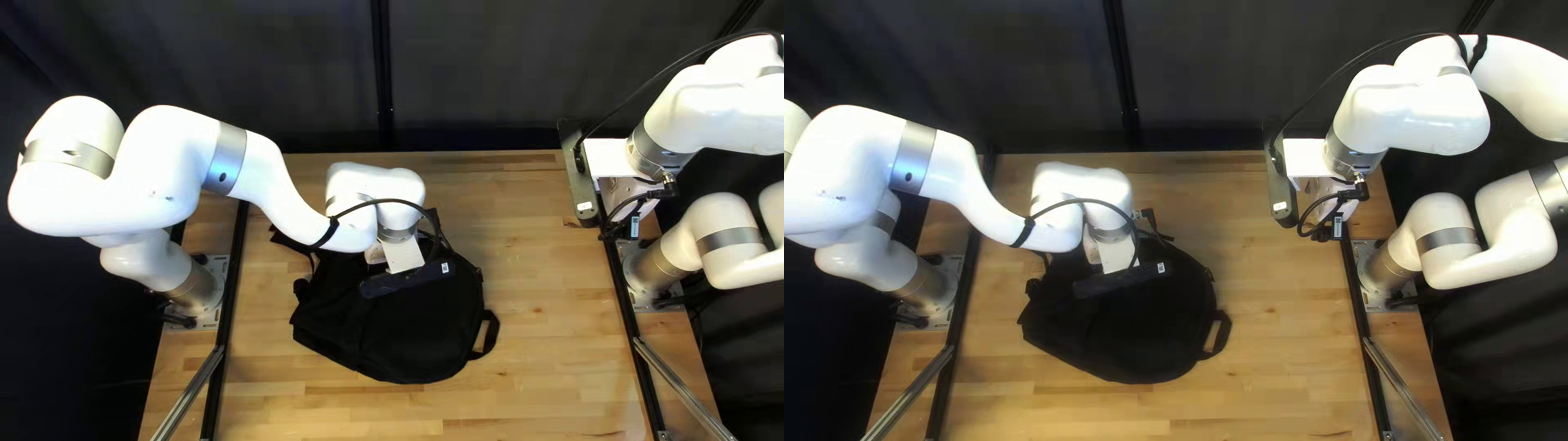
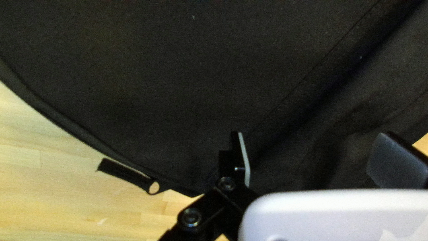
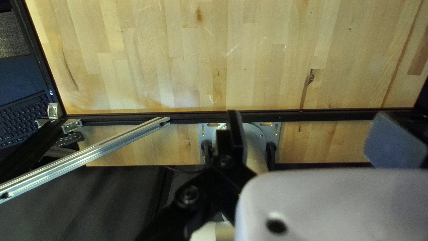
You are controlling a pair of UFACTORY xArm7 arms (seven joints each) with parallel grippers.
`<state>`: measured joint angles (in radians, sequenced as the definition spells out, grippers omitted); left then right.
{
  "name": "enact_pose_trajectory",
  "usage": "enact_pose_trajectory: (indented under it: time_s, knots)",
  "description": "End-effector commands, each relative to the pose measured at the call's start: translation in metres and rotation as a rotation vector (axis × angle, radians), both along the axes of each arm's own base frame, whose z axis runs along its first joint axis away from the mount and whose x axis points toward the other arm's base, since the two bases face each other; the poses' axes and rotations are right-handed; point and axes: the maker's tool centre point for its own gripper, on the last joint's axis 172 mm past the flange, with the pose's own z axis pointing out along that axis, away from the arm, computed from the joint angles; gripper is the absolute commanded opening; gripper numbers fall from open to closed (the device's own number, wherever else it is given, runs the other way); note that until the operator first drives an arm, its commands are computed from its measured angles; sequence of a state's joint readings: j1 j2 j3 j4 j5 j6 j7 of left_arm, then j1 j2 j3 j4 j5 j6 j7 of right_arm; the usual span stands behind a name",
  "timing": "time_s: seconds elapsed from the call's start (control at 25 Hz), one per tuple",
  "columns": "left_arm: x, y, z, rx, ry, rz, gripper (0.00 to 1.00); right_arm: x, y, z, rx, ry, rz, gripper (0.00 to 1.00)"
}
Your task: Remove a lunch box from a kids backpack
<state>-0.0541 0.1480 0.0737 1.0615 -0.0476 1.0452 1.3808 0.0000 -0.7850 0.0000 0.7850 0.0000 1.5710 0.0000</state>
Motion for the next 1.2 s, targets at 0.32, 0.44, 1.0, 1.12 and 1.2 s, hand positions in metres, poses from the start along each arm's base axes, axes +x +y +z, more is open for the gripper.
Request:
enact_pose_trajectory:
  time_s: [0.32,0.44,1.0,1.12,1.2]
  knots:
    - [-0.007,0.014,0.005,0.003,-0.001,0.015,0.0,0.0,0.0,0.0,0.0,0.0,0.0,1.0]
    - [-0.003,0.022,0.014,0.021,-0.019,0.087,0.0,0.0,0.0,0.0,0.0,0.0,0.0,1.0]
    - [-0.013,0.012,0.013,0.017,-0.086,0.285,0.0,0.0,0.0,0.0,0.0,0.0,0.0,1.0]
    - [-0.012,0.009,0.016,0.012,-0.099,0.283,0.0,0.018,0.006,-0.025,-0.056,-0.05,0.051,1.0]
    - [-0.012,0.008,0.02,0.01,-0.107,0.278,0.0,0.03,0.01,-0.039,-0.077,-0.074,0.078,1.0]
